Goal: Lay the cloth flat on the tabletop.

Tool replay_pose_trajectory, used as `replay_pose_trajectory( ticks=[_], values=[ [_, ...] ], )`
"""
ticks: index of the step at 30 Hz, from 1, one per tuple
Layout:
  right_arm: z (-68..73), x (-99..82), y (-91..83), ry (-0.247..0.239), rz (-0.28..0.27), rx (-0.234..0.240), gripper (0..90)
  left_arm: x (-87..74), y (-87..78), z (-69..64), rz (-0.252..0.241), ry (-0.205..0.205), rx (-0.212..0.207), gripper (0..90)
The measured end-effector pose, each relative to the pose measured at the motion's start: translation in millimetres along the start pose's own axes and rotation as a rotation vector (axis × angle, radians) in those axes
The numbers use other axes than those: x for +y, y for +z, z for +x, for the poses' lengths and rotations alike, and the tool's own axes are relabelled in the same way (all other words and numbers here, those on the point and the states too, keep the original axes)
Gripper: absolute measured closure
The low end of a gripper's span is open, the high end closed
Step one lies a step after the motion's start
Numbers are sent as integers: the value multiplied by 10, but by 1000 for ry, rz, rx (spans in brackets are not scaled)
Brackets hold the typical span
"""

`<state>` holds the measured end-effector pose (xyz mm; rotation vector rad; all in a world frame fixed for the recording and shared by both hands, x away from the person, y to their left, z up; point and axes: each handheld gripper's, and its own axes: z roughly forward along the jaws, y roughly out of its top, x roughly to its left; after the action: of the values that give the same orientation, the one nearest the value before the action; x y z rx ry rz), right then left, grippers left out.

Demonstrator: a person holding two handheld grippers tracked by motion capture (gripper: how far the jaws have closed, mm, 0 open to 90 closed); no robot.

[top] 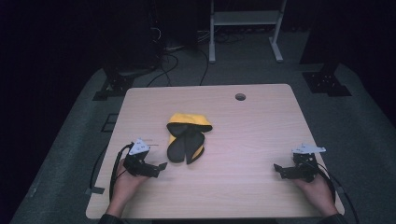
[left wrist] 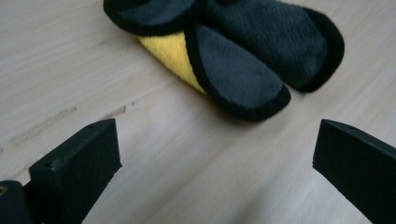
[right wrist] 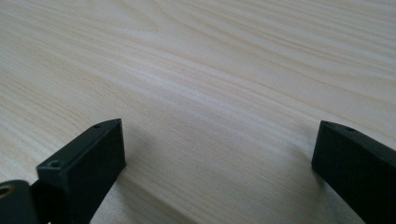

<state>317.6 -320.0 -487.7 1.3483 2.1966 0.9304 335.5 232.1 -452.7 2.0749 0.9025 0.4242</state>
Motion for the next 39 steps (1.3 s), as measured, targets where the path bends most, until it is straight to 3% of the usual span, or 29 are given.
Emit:
replay_pose_trajectory(
  ticks=[5,8,16,23,26,28,29,31,35,38,39],
  values=[
    [0,0,0,0,0,0,17,96,81,14,7,7,-4,75],
    [2,0,0,2,1,1,17,136,130,17,-3,9,0,151],
    [1,0,0,1,1,0,17,214,327,22,42,13,1,239],
    [1,0,0,2,1,1,17,230,468,43,69,-8,-3,385],
    [1,0,0,2,1,0,17,225,512,42,107,-22,-36,552],
    [1,0,0,2,1,0,18,228,516,35,112,-20,-42,641],
    [1,0,0,2,1,1,18,234,515,26,114,-22,-47,641],
    [1,0,0,2,1,1,18,256,503,-1,118,-15,-58,751],
    [1,0,0,2,1,1,18,290,492,-54,117,-4,-84,787],
    [1,0,0,2,1,1,18,333,485,-127,99,10,-118,789],
    [1,0,0,2,0,1,18,371,481,-201,91,27,-146,789]
  ],
)
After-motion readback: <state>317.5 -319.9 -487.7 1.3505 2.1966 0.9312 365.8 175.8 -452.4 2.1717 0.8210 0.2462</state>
